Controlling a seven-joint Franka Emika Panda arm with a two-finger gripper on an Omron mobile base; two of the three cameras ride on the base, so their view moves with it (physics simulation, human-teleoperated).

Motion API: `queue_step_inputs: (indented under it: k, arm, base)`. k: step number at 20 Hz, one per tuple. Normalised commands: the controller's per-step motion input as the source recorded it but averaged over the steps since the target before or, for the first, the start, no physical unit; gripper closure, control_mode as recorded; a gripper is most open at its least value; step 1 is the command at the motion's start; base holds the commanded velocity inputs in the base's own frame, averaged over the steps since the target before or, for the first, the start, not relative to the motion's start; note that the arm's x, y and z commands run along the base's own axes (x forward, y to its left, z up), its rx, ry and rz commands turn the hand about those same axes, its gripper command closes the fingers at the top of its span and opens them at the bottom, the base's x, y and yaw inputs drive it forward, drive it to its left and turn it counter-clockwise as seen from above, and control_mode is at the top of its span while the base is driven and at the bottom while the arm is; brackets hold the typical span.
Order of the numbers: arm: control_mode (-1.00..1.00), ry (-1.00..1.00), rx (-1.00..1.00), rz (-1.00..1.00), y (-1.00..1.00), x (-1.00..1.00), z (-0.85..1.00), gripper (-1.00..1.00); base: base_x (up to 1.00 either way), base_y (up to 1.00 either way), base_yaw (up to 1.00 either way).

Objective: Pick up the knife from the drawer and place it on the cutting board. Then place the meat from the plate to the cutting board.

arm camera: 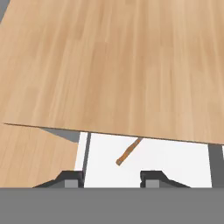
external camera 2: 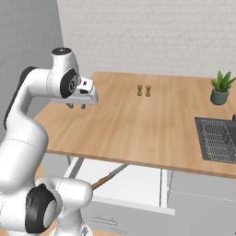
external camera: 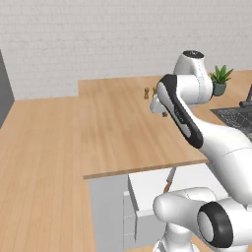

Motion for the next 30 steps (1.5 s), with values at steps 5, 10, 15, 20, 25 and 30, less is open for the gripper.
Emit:
queue_step_inputs:
  k: [5, 10, 15, 20, 25, 30]
  arm:
    - [-1.00, 0.00, -0.03, 0.00, 0.02, -0.46, -0.05, -1.00]
    - [-1.00, 0.00, -0.01, -0.10, -0.02, -0.82, -0.25, -1.00]
    - [-1.00, 0.07, 0.00, -0.13, 0.00, -0.09, -0.19, -1.00]
    - [1.00, 0.01, 0.00, -0.02, 0.00, -0.01, -0.06, -1.00]
    - [1.00, 0.00, 0.00, 0.00, 0.00, 0.00, 0.00, -1.00]
    - [1.00, 0.00, 0.00, 0.00, 0.00, 0.00, 0.00, -1.00]
  base:
    - [0.00, 0.00, 0.00]
    - [0.00, 0.00, 0.00]
    - [0.00, 0.00, 0.00]
    - [-0.15, 0.00, -0.10]
    - [-0.50, 0.06, -0.50]
    - [-0.28, 0.55, -0.60]
